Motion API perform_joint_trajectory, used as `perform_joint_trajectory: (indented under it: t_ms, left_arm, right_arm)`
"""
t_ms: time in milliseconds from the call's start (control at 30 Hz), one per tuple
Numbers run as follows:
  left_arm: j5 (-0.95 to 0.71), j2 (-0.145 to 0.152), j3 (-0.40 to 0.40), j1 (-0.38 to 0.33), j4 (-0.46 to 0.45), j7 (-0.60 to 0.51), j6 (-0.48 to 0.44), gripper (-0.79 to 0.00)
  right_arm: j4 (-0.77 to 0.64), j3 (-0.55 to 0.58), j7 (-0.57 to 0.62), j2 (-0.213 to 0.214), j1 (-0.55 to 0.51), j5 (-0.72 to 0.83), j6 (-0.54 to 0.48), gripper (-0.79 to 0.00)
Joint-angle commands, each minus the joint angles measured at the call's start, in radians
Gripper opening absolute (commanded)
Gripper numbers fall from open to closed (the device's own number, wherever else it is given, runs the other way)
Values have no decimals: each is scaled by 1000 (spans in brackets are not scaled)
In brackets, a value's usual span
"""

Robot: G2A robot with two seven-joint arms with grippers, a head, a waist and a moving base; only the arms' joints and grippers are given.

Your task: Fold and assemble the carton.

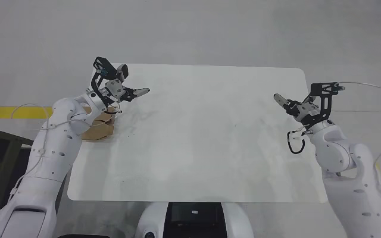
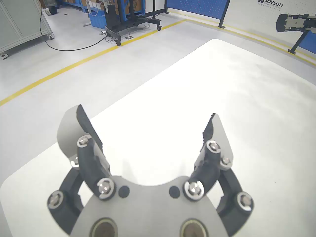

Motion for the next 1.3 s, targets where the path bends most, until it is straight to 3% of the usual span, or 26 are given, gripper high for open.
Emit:
perform_joint_trajectory:
  t_ms: [0, 733, 1000, 1267]
  left_arm:
    - [0, 0, 0, 0, 0, 0, 0, 0]
    - [-12, 0, -5, 8, -1, -2, 11, 0]
    - [-200, 9, -74, 6, 46, -153, -9, 0]
    - [-301, 43, -184, 31, 87, -288, -56, 0]
  right_arm:
    - [0, 0, 0, 0, 0, 0, 0, 0]
    - [0, 0, 0, 0, 0, 0, 0, 0]
    - [0, 0, 0, 0, 0, 0, 0, 0]
    - [0, 0, 0, 0, 0, 0, 0, 0]
